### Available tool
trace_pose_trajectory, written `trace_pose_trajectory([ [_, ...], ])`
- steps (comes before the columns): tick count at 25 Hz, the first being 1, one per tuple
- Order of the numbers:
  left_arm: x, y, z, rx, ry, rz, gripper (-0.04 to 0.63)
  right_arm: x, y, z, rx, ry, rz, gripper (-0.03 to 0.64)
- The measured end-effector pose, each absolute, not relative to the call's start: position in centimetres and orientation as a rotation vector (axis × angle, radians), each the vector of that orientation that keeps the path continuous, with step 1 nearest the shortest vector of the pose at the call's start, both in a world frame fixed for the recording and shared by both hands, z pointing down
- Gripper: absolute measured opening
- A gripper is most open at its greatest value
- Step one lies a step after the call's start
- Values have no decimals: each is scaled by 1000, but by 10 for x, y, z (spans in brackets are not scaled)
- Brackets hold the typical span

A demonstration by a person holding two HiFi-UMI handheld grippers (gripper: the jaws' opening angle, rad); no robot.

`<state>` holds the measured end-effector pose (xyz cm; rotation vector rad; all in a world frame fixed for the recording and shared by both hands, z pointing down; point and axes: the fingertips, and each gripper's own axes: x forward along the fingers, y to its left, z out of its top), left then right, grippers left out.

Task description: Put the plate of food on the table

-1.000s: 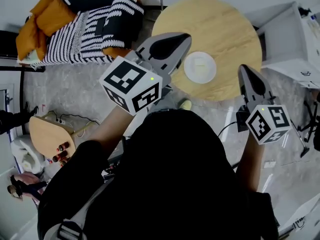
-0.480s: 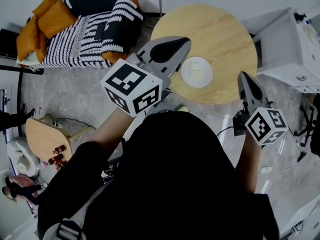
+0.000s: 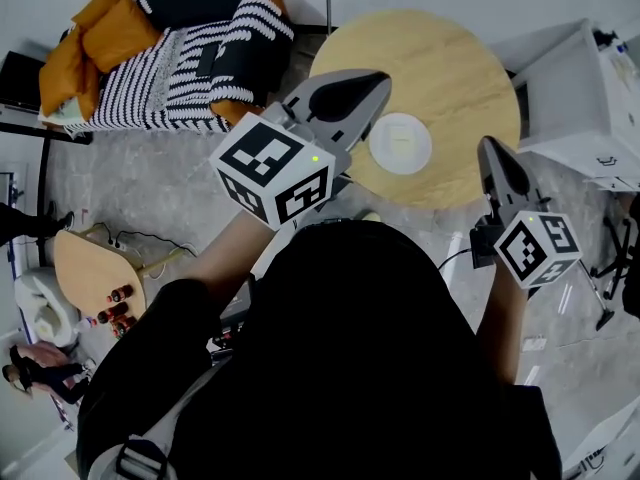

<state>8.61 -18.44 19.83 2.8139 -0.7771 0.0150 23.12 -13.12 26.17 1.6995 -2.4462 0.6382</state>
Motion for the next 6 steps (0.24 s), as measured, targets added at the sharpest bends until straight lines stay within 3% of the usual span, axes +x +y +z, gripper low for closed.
trace_pose_trajectory([
  [6, 80, -182, 198, 2813, -786, 12, 6, 223, -129, 260, 1678, -2457, 622, 8],
])
